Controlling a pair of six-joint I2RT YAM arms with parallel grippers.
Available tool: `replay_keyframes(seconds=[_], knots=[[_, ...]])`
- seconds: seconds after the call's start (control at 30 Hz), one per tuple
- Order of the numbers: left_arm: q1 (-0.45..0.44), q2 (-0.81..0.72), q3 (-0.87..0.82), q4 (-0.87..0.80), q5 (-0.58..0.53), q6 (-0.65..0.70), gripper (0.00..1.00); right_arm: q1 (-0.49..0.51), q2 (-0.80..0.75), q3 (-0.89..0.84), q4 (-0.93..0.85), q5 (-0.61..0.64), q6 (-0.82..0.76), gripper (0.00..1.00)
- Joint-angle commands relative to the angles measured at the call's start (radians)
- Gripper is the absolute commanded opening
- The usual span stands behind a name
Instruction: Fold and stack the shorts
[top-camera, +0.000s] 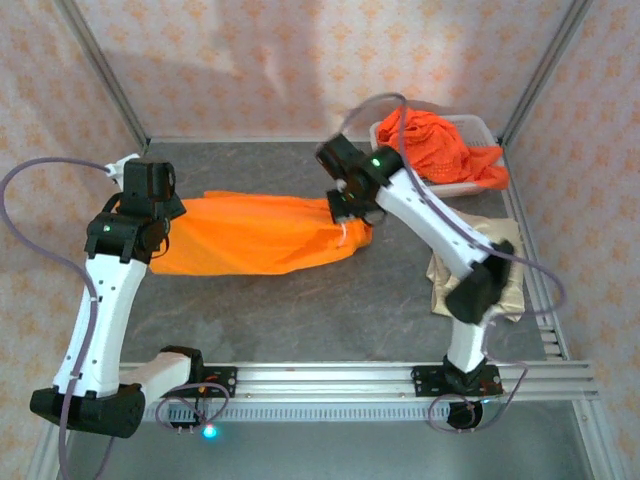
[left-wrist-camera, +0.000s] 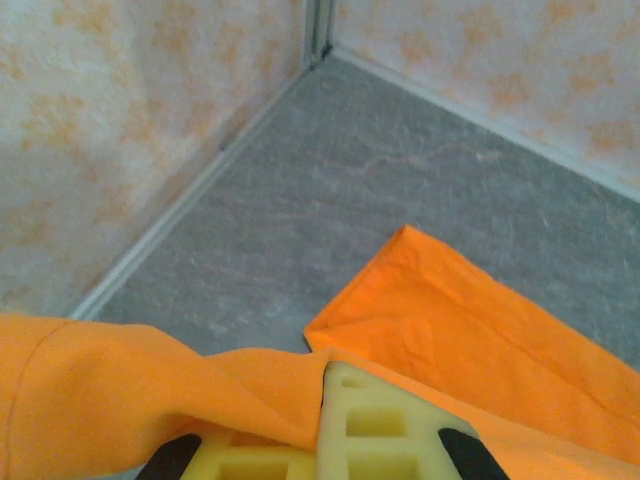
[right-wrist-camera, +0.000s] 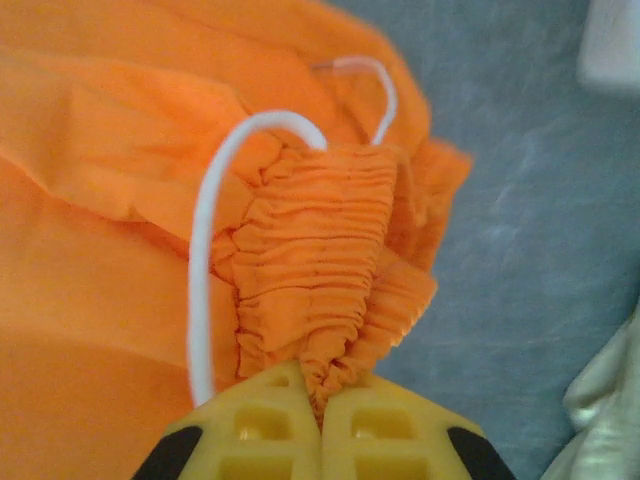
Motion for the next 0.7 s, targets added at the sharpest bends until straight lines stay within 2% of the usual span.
replay_keyframes(seconds=[0.0,0.2,0.3,0.67], knots=[[-0.002,0.031,-0.007,-0.045,-0.002,-0.018,0.00,-0.079,-0.222,-0.283,0.311,-0.085,0.124,0.00],[-0.016,0.108,0.080,-0.073,-0.027,0.015,0.00,-0.080,-0.225,-0.343,0.283,-0.055,0.131,0.00],[-0.018,0.180,0.183,-0.107,-0.050,0.055,0.00,-0.085,-0.210,-0.342,0.285,-0.023,0.168,0.00],[-0.028,0.647,0.543,-0.140,-0.066,0.109,0.00,-0.160,-0.011,-0.257,0.269,-0.012,0.269,0.00]])
